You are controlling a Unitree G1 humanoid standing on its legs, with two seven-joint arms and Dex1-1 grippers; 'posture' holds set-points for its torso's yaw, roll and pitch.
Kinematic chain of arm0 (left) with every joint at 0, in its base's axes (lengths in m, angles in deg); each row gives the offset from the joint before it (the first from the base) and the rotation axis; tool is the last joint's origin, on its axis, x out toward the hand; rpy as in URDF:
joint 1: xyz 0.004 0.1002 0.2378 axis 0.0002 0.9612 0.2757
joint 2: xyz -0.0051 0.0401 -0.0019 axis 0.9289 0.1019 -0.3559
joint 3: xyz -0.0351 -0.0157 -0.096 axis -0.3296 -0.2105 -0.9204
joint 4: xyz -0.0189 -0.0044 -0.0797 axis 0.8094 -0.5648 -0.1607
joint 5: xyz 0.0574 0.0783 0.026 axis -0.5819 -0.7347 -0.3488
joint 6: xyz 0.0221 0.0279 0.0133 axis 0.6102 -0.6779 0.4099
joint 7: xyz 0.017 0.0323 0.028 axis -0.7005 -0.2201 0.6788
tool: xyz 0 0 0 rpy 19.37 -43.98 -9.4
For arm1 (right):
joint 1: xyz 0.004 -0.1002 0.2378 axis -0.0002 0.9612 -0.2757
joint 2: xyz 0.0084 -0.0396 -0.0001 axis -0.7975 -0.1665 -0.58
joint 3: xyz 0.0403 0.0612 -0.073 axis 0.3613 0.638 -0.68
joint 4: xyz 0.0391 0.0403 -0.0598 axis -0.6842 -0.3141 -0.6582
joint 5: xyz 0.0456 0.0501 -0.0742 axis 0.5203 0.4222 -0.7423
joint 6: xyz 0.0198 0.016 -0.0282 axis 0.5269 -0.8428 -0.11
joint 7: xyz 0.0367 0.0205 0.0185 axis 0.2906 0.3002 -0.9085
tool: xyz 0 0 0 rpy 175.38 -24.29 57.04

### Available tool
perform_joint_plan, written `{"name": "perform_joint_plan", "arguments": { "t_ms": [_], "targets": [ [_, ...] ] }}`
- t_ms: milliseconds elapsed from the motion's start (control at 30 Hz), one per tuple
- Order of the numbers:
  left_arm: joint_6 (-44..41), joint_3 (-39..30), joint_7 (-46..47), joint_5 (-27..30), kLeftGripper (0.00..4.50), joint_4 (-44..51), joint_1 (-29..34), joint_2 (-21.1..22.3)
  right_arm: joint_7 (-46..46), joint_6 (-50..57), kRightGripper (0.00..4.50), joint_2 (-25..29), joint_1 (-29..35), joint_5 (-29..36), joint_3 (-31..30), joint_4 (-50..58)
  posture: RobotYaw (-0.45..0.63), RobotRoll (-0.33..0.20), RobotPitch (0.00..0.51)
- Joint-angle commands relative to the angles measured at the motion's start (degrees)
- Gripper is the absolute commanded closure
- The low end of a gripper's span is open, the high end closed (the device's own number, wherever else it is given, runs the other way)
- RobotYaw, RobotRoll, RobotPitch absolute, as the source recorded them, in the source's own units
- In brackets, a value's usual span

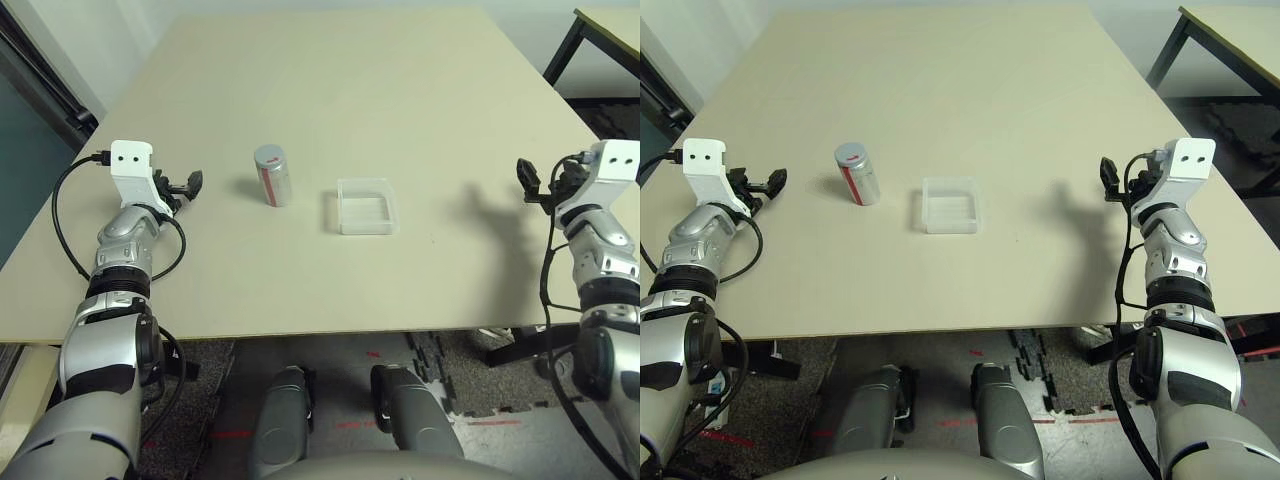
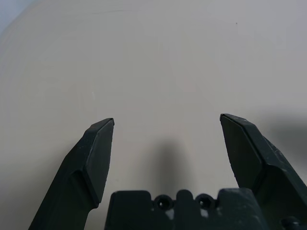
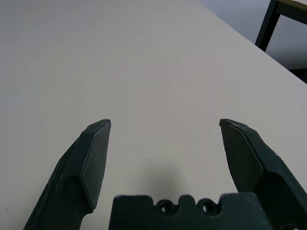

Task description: Pour the medicine from the bottle into the box.

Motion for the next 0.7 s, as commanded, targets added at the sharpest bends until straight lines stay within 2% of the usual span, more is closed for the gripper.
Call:
{"name": "perform_joint_plan", "arguments": {
  "t_ms": [33, 200, 367, 500, 633, 700],
  "targets": [
    [0.46, -0.4, 0.21, -0.15, 0.07, -1.48, -0.11, 0.52, 0.14, 0.29, 0.0, 0.17, 1.37, 0.59, 0.52, 0.84, -0.02, 0.0, 0.154],
    [0.2, 0.27, -1.45, -0.21, 0.07, -1.38, -1.2, 0.04, 1.79, 1.48, 0.0, 1.37, -0.63, 0.33, -0.19, 1.0, 0.0, 0.0, 0.143],
    [-2.39, -0.84, -5.51, 2.01, 0.07, 3.84, -1.76, 2.03, 6.61, 6.58, 0.0, 3.67, -1.4, 0.56, -1.66, 5.83, 0.04, 0.0, 0.12],
    [-9.26, -0.84, -11.82, 4.78, 0.07, 16.75, 3.62, 5.05, 12.92, 17.43, 0.0, 5.66, 1.56, 2.37, -4.3, 17.79, 0.06, 0.0, 0.122],
    [-21.19, -1.84, -16.56, 10.18, 0.07, 38.16, 14.95, 8.48, 19.73, 30.3, 0.0, 8.69, 6.36, 5.57, -7.81, 34.0, 0.06, 0.0, 0.131],
    [-25.44, -1.34, -18.32, 12.18, 0.07, 45.96, 19.18, 9.21, 21.25, 35.36, 0.0, 9.4, 8.11, 7.16, -9.04, 40.37, 0.07, 0.0, 0.133]
  ]
}}
